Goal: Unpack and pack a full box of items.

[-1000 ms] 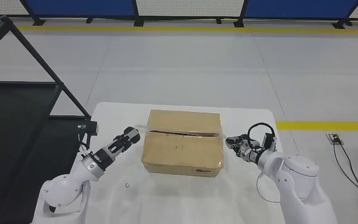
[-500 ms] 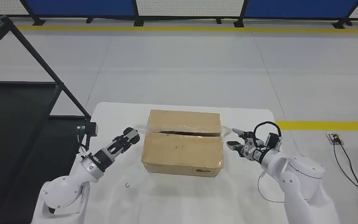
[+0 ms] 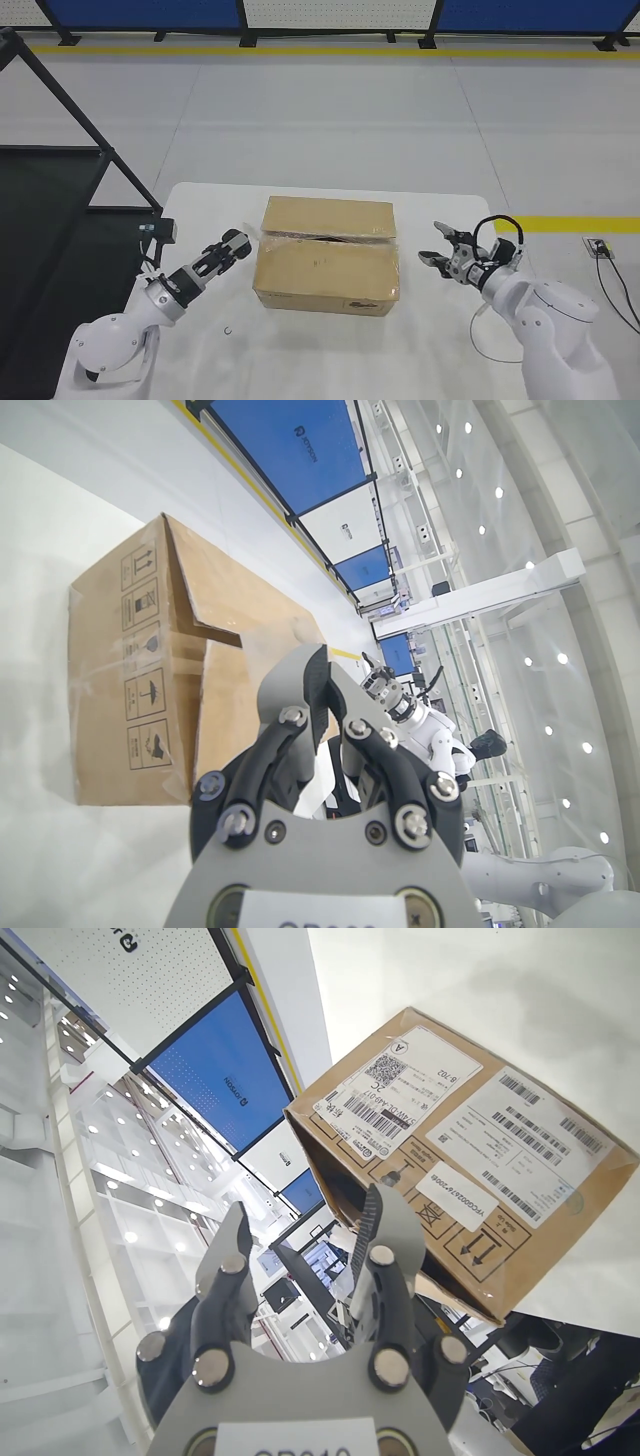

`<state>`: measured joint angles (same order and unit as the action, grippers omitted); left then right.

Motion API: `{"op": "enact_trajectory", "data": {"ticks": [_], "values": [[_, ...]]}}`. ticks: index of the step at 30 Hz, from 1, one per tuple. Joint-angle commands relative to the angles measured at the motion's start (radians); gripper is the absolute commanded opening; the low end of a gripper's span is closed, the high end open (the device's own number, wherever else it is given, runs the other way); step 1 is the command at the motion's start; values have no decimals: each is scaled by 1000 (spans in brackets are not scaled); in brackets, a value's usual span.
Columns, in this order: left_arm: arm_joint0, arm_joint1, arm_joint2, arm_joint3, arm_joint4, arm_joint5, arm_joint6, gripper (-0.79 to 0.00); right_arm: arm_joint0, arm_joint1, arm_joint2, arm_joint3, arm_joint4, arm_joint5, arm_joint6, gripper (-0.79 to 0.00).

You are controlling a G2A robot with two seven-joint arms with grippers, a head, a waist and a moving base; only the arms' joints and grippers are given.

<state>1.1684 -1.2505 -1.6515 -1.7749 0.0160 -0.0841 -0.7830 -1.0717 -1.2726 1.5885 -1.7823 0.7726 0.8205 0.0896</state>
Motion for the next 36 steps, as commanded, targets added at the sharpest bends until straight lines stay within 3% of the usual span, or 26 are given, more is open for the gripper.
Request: {"op": "enact_trajectory", "data": {"ticks": [1,6,15,18,22,28,36], "values": [[1,3,2,-4,-1,2,0,-785,-5,4,-6,-9,-30,-55,33,0],[4,8,5,-17,-7,8,4,-785,-53,10,-10,-25,-111,-319,141,0],[28,16,13,-52,-20,0,35,-785,-53,10,-10,-25,-111,-319,141,0],[35,19,15,-62,-24,1,41,-785,-63,10,-22,-29,-152,-380,117,0],[36,23,18,-70,-31,4,45,-785,-95,20,-83,-121,-441,-487,75,0],[32,28,22,-75,-41,6,48,-785,-188,35,-243,-237,-1088,-616,-60,0],[33,29,23,-77,-43,5,49,-785,-199,33,-265,-242,-1138,-605,-85,0]]}}
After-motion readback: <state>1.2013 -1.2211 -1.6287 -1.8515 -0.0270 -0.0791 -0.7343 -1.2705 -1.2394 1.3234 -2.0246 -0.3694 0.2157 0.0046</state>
